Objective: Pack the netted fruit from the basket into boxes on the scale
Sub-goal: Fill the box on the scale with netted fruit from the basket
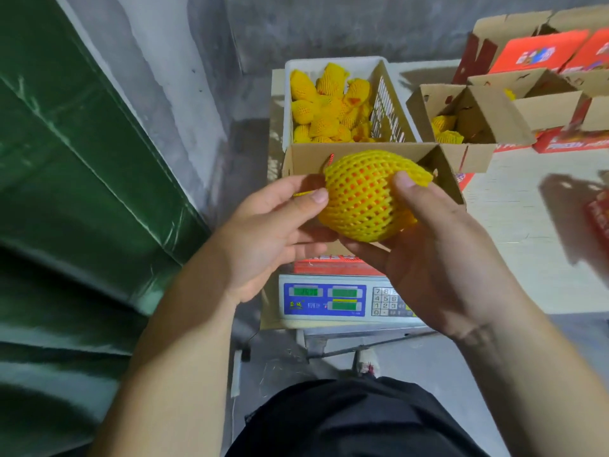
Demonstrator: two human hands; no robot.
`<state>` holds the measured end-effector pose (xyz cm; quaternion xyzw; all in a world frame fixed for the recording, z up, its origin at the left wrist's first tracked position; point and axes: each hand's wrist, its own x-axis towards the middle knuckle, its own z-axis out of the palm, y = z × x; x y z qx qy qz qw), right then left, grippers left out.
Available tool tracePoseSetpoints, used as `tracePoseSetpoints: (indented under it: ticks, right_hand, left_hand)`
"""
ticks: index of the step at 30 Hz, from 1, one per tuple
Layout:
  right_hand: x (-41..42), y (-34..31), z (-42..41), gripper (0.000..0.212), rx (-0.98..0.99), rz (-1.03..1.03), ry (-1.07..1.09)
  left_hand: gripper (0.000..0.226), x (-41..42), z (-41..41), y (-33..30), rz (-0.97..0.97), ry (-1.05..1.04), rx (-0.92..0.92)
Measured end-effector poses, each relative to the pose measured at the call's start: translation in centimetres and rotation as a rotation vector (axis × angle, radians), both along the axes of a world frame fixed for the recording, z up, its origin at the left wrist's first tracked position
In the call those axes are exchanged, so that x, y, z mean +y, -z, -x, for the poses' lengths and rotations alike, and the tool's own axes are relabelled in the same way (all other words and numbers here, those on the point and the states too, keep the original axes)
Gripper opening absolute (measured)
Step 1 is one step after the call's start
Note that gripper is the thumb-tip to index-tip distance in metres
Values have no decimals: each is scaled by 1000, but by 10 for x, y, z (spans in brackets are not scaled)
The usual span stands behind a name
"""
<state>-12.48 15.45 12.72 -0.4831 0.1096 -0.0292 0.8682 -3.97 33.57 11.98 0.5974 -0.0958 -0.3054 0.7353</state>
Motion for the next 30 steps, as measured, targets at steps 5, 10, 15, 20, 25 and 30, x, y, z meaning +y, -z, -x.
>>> tracePoseSetpoints:
  ticks: [5, 10, 15, 20, 25, 30]
  right_hand:
    - [5, 3, 4, 31, 14, 4, 9]
    - [4, 9, 6, 34, 49, 3, 27]
    - [0, 11, 7, 33, 72, 19, 49]
    - [-2, 12, 7, 33, 77, 15, 75]
    - [-8, 22, 7, 54, 61, 108, -15]
    - [-21, 20, -6, 63, 139, 255, 104]
  left_hand:
    - [35, 8, 1, 3, -21, -22, -40]
    - [37, 8, -1, 7, -14, -55, -42]
    - [17, 6, -2, 10, -86, -60, -89]
    - [28, 6, -5, 15, -133, -38, -136]
    - [23, 2, -6, 24, -158, -90, -183]
    - [28, 2, -14, 32, -204, -373, -101]
